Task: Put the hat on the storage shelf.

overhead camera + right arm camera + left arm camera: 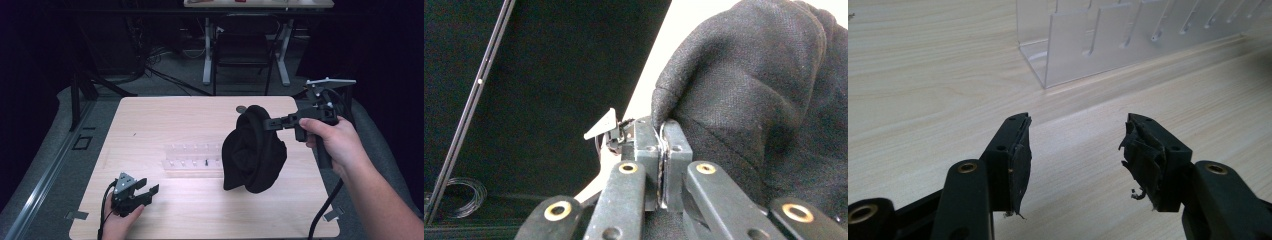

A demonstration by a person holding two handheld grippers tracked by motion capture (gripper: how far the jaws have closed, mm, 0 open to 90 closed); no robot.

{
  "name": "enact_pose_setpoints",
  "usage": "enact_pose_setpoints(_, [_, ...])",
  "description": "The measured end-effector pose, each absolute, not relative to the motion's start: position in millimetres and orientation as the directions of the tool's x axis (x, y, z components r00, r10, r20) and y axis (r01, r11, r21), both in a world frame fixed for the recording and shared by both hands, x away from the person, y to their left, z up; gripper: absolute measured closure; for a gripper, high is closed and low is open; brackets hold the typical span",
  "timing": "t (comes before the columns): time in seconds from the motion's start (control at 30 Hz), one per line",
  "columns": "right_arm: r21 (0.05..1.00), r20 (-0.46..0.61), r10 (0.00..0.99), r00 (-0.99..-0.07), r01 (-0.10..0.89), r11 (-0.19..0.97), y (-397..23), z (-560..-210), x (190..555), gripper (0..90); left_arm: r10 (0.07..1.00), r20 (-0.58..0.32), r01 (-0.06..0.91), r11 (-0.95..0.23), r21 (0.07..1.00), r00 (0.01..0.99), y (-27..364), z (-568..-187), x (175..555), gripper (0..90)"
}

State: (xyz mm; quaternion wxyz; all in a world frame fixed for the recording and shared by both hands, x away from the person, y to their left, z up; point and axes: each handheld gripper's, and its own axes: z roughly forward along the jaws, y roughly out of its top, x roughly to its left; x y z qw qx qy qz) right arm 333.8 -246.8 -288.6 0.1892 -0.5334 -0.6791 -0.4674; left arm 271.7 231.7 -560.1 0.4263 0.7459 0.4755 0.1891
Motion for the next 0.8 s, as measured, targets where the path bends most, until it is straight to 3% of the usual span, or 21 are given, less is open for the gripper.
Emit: enact_pose_setpoints(0.8, [0.448, 0.761, 0.541, -0.358, 0.893, -0.039, -212, -291, 373, 88.5, 0.864, -0.11, 0.557, -0.215, 0.802, 0.492, 228, -561, 271, 45.6])
